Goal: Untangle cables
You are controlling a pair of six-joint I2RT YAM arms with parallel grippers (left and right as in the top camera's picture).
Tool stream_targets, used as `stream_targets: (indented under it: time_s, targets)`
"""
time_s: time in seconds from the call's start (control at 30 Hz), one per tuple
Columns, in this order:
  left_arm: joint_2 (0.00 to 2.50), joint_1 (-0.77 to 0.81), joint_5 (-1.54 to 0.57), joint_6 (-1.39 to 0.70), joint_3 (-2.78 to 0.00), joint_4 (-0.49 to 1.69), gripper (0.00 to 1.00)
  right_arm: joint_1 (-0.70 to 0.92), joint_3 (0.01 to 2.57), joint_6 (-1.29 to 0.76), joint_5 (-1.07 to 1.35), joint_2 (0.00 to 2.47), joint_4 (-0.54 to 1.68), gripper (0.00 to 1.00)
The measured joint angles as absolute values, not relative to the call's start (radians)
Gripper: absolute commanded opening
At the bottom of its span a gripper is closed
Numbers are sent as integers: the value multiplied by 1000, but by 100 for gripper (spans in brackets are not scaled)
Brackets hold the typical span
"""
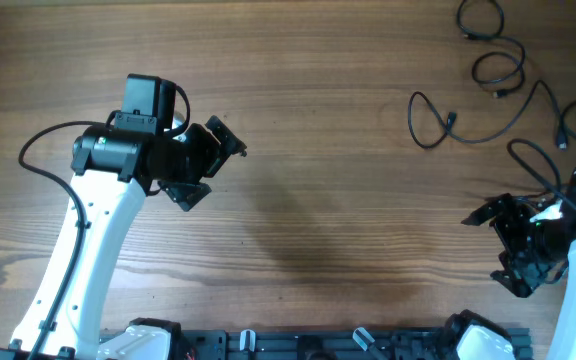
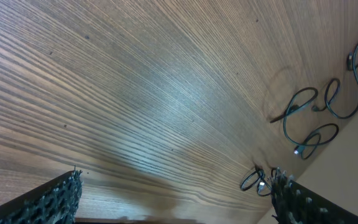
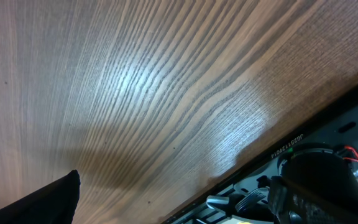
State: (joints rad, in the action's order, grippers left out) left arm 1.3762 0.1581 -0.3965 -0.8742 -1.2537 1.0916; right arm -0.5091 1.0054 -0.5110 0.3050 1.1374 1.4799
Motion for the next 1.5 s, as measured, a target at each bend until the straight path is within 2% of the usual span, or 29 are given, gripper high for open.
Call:
stream_targets:
  time_s: [1.03,1.17,1.3,1.5]
  targets:
    - [1376,158,-397,-874,-1254,1091,100,-507,1005,-463,279,1148,1370,100]
    - [1376,158,-397,-874,-1254,1091,100,-417,1005,-450,274,1145,1290,100]
    - [1376,158,-397,-874,-1254,1091,100,-223,1005,-447,272,1107,1106,100]
    - [1376,158,-397,-874,-1254,1092,100,-184,940,-447,272,989,962,100]
